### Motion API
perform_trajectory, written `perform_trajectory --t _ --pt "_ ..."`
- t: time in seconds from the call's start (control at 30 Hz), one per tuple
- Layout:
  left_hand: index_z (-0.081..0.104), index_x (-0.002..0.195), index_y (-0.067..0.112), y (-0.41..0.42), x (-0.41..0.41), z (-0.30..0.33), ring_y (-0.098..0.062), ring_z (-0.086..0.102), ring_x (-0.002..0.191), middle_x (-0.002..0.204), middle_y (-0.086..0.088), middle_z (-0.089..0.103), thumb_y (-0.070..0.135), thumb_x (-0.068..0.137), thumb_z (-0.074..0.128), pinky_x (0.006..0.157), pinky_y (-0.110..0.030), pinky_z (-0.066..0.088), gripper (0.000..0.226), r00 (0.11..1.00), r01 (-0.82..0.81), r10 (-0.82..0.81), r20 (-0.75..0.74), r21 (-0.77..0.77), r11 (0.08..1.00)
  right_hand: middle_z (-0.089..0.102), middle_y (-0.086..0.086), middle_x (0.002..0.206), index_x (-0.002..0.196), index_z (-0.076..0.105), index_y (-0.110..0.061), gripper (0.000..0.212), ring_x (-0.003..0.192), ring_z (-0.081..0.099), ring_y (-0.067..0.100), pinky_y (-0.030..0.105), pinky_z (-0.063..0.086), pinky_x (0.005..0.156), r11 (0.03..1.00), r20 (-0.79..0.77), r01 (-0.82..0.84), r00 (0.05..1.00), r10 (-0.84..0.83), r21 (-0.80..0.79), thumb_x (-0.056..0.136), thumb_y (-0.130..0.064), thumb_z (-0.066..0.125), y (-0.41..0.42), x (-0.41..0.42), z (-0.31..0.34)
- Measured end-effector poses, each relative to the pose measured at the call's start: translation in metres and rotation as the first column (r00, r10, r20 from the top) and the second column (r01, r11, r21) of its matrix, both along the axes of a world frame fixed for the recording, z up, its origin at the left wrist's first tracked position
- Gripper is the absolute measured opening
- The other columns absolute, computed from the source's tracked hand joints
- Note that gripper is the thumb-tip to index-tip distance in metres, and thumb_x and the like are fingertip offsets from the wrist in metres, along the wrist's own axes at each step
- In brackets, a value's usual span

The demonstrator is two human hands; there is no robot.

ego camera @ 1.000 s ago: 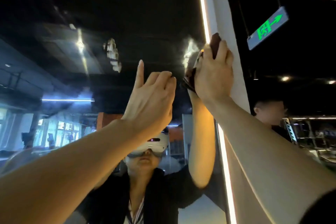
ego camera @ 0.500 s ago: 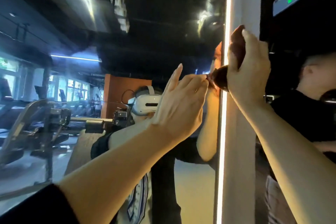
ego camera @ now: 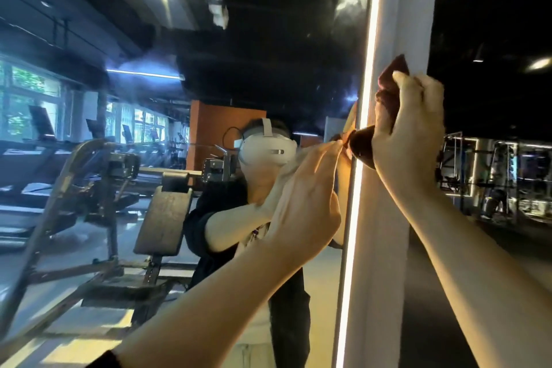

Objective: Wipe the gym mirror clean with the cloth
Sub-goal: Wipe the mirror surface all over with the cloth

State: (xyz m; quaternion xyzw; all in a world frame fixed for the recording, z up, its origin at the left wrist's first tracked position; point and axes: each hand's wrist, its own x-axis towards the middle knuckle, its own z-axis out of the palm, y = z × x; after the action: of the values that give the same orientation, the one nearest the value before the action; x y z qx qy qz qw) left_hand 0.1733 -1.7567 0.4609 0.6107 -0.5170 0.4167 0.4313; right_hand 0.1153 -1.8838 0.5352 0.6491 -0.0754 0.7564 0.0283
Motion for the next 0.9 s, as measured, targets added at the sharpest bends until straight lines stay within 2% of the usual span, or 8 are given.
perform_trajectory --t 0.07,0.2,0.33,0.5,0.6,0.7,0.8,0.9 --pt "0.045 0.144 0.005 -0.002 -0.007 -0.005 -0.015 0.058 0.113 0.134 -0.014 0.057 -0.007 0.093 0.046 0.089 -0.006 0.038 0.052 0.998 0.012 -0.012 -0.064 -0.001 1.000 0.051 0.018 0.141 0.137 0.054 -0.003 0.038 0.130 0.053 0.029 0.032 0.043 0.108 0.999 -0.061 -0.031 0.998 0.032 0.004 0.101 -0.014 0.057 -0.001 0.001 0.002" --pt "0.032 0.153 0.012 0.000 -0.019 -0.026 -0.002 0.041 0.128 0.150 -0.007 0.043 -0.003 0.097 0.042 0.093 0.003 0.028 0.058 0.984 0.049 -0.033 -0.175 0.088 0.995 0.055 0.023 0.137 0.134 0.057 -0.001 0.035 0.122 0.060 0.038 0.047 0.054 0.098 1.000 -0.104 -0.005 0.995 0.006 0.016 0.102 -0.016 0.055 -0.001 -0.003 -0.069" --pt "0.026 0.155 0.017 -0.002 -0.027 -0.034 -0.006 0.037 0.139 0.154 -0.002 0.038 -0.006 0.097 0.040 0.111 -0.016 0.034 0.064 0.963 0.120 -0.090 -0.252 0.104 0.987 0.061 0.023 0.127 0.127 0.061 0.002 0.032 0.112 0.065 0.037 0.036 0.051 0.093 0.998 -0.059 -0.053 0.997 0.051 -0.026 0.096 -0.008 0.063 -0.006 -0.013 -0.061" --pt "0.021 0.156 0.023 -0.014 -0.040 -0.039 -0.006 0.033 0.143 0.158 0.002 0.034 -0.012 0.095 0.039 0.116 -0.026 0.034 0.073 0.910 0.146 -0.113 -0.398 0.054 0.988 0.051 0.018 0.145 0.135 0.058 -0.003 0.041 0.135 0.049 0.034 0.043 0.043 0.112 0.992 -0.180 -0.069 0.982 0.050 -0.103 0.095 -0.006 0.063 -0.001 -0.008 0.006" --pt "0.022 0.153 0.029 -0.014 -0.042 -0.063 -0.005 0.038 0.140 0.155 -0.001 0.038 -0.008 0.095 0.037 0.112 -0.017 0.035 0.070 0.900 0.129 -0.121 -0.420 -0.010 0.992 0.053 0.018 0.143 0.128 0.063 -0.001 0.040 0.135 0.049 0.035 0.041 0.037 0.111 0.983 -0.295 -0.033 0.955 -0.023 -0.183 0.090 -0.010 0.063 -0.002 -0.011 -0.051" --pt "0.027 0.149 0.042 -0.008 -0.036 -0.090 -0.011 0.041 0.139 0.153 0.004 0.039 0.013 0.094 0.036 0.111 -0.034 0.043 0.063 0.892 0.102 -0.116 -0.437 -0.056 0.993 0.061 0.017 0.135 0.121 0.068 -0.003 0.038 0.125 0.059 0.036 0.044 0.045 0.104 0.964 -0.346 -0.083 0.938 -0.011 -0.254 0.095 -0.027 0.055 0.002 -0.020 -0.141" --pt "0.029 0.140 0.055 -0.006 -0.032 -0.107 -0.012 0.039 0.141 0.152 0.007 0.040 -0.002 0.094 0.039 0.114 -0.039 0.040 0.074 0.880 0.052 -0.063 -0.471 -0.037 0.998 0.063 0.016 0.133 0.120 0.069 -0.003 0.042 0.123 0.060 0.033 0.039 0.045 0.105 0.980 -0.315 -0.130 0.946 0.077 -0.153 0.101 -0.032 0.046 0.001 -0.022 -0.156" --pt "0.032 0.147 0.037 -0.008 -0.038 -0.117 -0.011 0.041 0.139 0.151 0.003 0.042 -0.001 0.092 0.035 0.109 -0.023 0.038 0.067 0.854 0.070 -0.045 -0.519 0.029 0.997 0.057 0.016 0.139 0.126 0.064 -0.003 0.033 0.130 0.053 0.031 0.035 0.040 0.108 0.993 -0.170 -0.102 0.979 0.111 0.056 0.094 -0.012 0.060 -0.003 -0.020 -0.121"
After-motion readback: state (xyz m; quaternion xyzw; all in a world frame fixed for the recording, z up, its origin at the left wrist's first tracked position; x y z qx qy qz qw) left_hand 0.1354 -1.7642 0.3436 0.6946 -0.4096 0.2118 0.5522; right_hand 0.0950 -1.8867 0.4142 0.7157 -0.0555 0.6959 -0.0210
